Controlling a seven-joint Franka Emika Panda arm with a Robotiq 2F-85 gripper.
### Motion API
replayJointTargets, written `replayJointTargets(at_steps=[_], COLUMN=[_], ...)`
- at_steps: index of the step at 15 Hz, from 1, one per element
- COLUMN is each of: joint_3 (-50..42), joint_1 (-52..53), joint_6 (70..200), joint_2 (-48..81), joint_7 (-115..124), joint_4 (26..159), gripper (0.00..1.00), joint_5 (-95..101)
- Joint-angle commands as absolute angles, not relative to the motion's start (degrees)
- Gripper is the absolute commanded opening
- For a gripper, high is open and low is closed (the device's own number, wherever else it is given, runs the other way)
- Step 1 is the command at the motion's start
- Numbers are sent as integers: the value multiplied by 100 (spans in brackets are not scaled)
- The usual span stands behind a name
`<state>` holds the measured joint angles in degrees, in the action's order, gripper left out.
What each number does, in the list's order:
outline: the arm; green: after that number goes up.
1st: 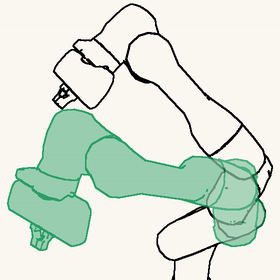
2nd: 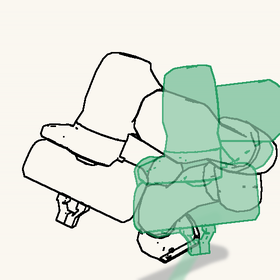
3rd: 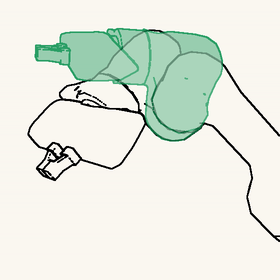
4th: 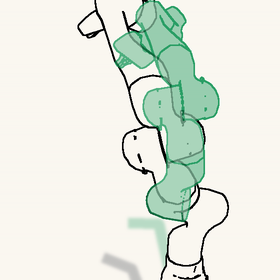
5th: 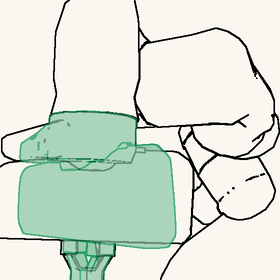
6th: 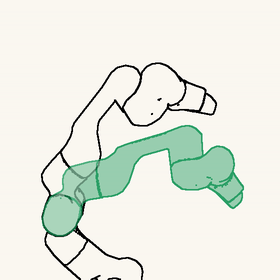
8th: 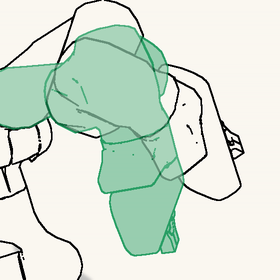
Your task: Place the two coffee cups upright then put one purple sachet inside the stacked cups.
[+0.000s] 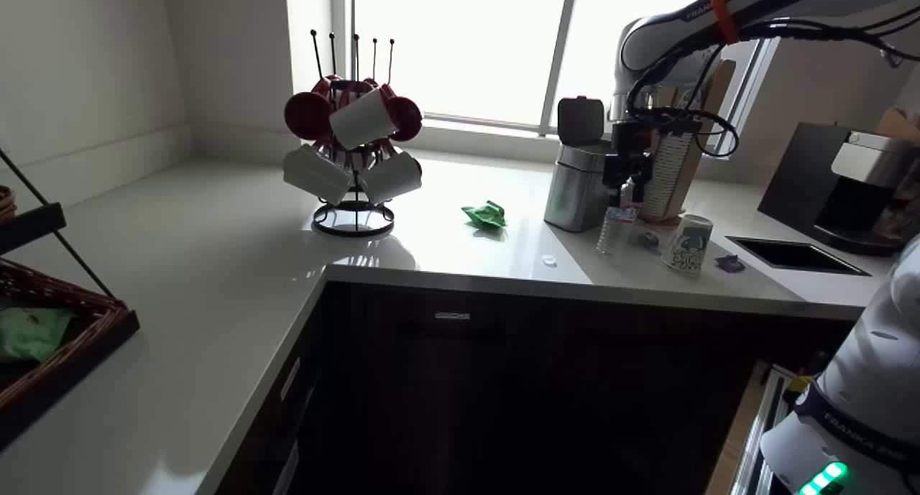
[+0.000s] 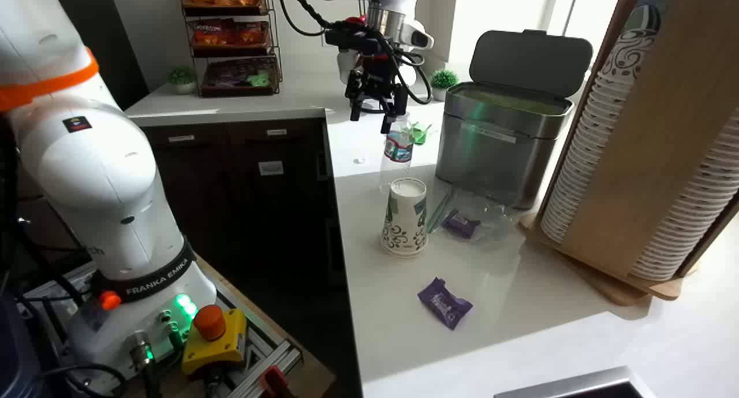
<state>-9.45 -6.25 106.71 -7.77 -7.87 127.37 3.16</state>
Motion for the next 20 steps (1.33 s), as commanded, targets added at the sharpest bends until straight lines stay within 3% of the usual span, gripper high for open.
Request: replayJointTargets(at_steps=[1,6,20], joint_3=[-903,-903,-920], joint_1=[-670,-670,-900], joint_6=[10661,10661,10445], joint_2=[-773,-773,-2547], joint_7=[-793,-793,-718], joint_4=[12728,12728,12946], gripper=[100,100,100], joint_5=[310,310,814])
